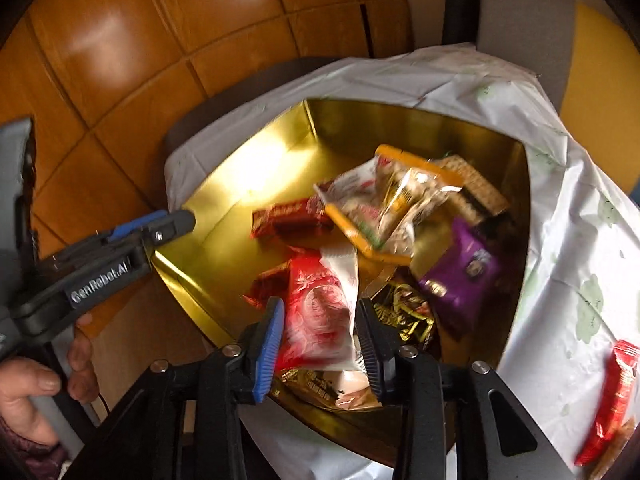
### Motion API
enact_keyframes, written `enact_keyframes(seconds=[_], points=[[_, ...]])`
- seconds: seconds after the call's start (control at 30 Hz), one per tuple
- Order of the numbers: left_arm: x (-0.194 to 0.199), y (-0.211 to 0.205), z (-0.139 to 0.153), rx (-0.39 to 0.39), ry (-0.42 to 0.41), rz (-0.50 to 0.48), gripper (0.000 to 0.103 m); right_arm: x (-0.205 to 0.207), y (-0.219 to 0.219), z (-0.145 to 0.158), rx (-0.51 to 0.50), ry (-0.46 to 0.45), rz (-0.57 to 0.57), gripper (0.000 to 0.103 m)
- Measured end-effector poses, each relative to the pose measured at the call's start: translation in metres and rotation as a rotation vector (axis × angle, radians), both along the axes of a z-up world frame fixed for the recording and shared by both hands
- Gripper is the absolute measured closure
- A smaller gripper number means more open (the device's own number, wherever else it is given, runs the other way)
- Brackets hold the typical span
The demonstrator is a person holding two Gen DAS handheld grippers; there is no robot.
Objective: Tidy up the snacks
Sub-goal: 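Move both open grippers back over the table toward the remaining packets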
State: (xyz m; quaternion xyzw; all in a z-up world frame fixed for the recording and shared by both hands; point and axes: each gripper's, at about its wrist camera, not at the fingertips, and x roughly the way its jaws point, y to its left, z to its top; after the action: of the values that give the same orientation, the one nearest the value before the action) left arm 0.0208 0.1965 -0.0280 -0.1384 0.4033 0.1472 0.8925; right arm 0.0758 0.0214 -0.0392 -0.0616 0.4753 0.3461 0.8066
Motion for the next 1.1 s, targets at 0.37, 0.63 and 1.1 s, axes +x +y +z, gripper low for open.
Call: enact_keyframes(seconds=[0.37,0.63,1.1], points=[[0.001,-0.016,0.005,0.022,-0.014,-0.042,0.072,-0.013,-0.056,0.024,0.043,-0.075,-0.112,0.044],[0.000,-0.037,0.013,0.063,-0.026,-0.104,0.072,-0.016,-0.116,0.037,0.008,-0.131,-0.223,0.036],[-0.001,-0.075,0.022,0.111,-0.034,-0.203,0.072,-0.013,-0.240,0.052,-0.044,-0.163,-0.477,0.033]])
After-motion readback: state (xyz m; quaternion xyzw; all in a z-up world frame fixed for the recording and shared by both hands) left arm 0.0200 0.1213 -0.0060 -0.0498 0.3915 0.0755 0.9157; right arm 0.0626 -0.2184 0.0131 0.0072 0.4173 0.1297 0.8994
